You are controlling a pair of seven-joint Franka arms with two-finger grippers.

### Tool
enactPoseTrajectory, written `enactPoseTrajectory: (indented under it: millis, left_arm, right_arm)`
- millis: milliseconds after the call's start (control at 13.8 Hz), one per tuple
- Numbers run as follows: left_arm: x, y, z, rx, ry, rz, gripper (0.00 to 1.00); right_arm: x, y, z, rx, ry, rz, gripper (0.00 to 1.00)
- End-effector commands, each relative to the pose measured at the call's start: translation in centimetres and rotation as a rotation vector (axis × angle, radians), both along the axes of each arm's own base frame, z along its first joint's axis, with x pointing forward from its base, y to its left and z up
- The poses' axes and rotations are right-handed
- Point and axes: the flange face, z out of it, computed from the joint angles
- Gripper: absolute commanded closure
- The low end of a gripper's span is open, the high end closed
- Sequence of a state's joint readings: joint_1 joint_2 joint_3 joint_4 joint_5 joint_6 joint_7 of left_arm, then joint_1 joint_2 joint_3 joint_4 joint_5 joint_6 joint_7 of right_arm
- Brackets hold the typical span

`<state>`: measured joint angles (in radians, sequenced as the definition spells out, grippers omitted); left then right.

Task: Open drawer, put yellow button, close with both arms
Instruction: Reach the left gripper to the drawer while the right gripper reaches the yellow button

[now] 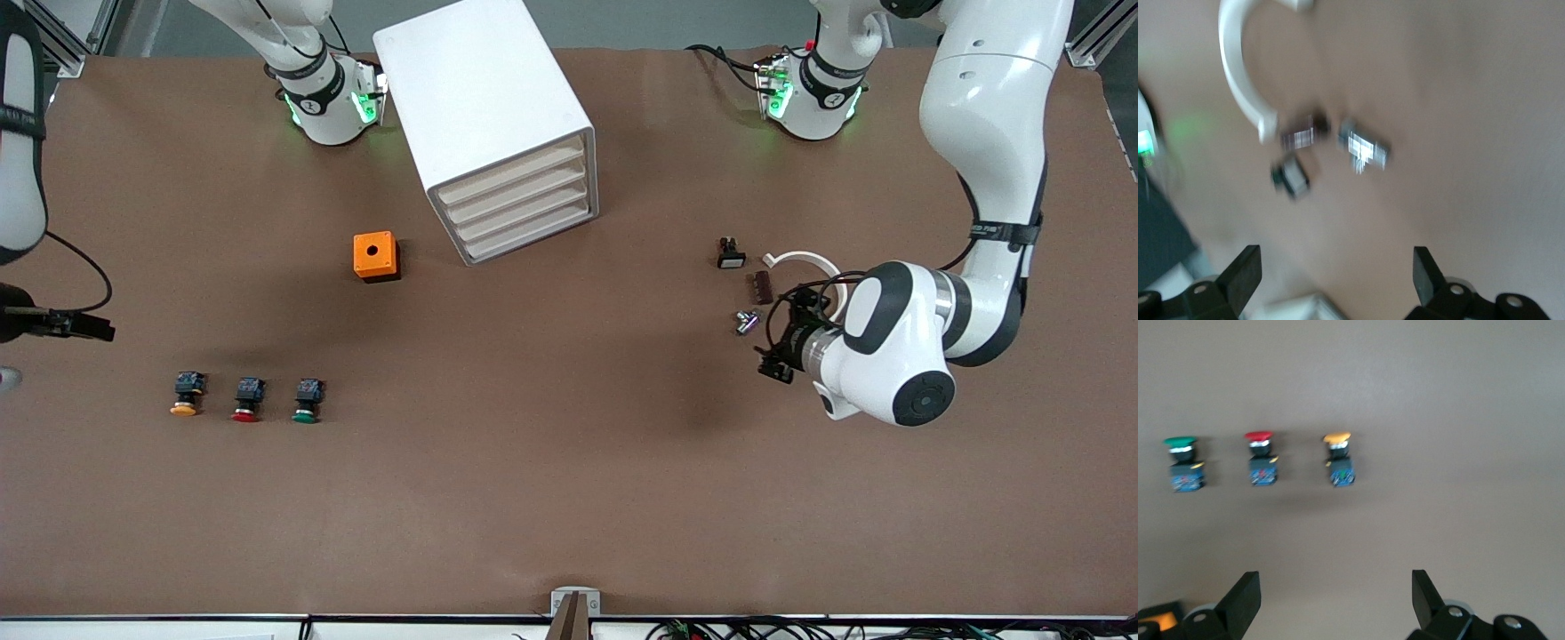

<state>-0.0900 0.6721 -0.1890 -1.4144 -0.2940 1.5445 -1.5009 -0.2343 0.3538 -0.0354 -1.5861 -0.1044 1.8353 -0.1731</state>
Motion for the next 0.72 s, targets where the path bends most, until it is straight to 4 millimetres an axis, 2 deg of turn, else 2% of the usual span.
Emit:
enactPoseTrajectory:
  millis: [0, 145, 217, 290, 435, 507, 652]
  left_arm:
    - [-1.3, -4.5, -1.1, -0.066, 0.169, 0.135, 0.00]
    - [-2.9, -8.7, -2.9, 0.007, 0.297, 0.253, 0.00]
    - [-4.4, -11.8, -3.7, 0.051, 0.368, 0.296, 0.00]
    - [-5.3, -13.7, -4.4, 0.087, 0.412, 0.324, 0.01]
    - [-6.9, -17.1, -4.0, 0.112, 0.496, 0.385, 0.19]
    - [-7.3, -18.1, -3.6, 0.103, 0.529, 0.408, 0.26]
    - [-9.2, -21.9, -2.7, 0.074, 0.619, 0.431, 0.29]
  right_arm:
    - [1.3, -1.3, -4.6, -0.002, 0.003, 0.031, 0.00]
    - [2.1, -1.4, -8.6, 0.004, 0.008, 0.035, 0.00]
    - [2.3, -1.4, -10.3, 0.006, 0.006, 0.035, 0.00]
    - [2.5, -1.4, -11.1, 0.006, -0.001, 0.035, 0.00]
    - [3.1, -1.3, -13.5, 0.004, -0.019, 0.044, 0.00]
    - [3.2, -1.4, -14.7, 0.004, -0.031, 0.046, 0.00]
    - [3.6, -1.5, -17.1, 0.002, -0.049, 0.053, 0.00]
